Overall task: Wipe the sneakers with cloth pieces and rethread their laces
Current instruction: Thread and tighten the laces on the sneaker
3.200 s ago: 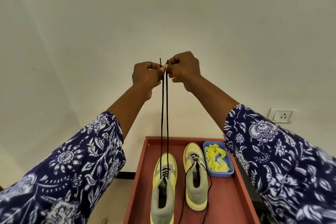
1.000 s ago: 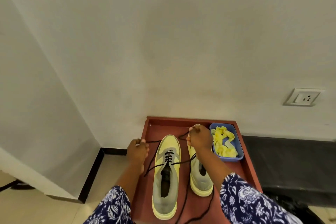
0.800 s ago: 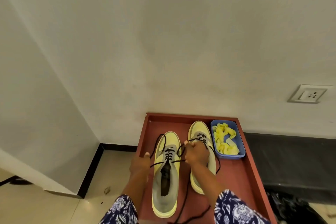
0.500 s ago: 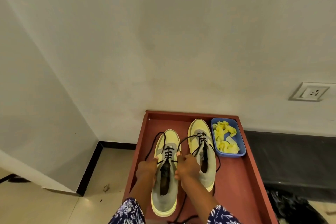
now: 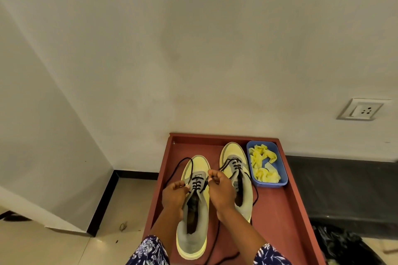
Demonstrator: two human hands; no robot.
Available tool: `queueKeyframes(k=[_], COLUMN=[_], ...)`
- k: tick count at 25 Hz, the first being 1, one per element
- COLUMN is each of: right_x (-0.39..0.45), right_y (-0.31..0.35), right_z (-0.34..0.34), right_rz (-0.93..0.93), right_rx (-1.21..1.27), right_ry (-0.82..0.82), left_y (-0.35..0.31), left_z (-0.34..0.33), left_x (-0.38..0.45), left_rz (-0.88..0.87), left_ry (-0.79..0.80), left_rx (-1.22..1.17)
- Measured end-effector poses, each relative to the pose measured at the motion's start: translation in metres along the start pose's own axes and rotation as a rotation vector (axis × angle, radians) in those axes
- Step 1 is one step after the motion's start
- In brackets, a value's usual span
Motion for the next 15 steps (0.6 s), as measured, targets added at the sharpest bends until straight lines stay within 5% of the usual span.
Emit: queueKeyframes(k=[15], right_x=[0.004], right_y=[0.037], right_z=[0.004], right_rz=[0.295], right_rx=[-0.069], right_ry=[0.489], left_y=[-0.011], left_z=[0.0], left_x=[-0.021], left_rz=[-0.511], left_ry=[0.242], left_rx=[0.283])
Point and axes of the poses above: each hand's wrist, its own x-axis towards the middle knuckle, its own z-axis out of the back of the hand, y = z × x, the point moved 1 cm from there along x, towards the middle knuckle, and after that the axes turned 6 degrees about z, right-handed, at the moved point
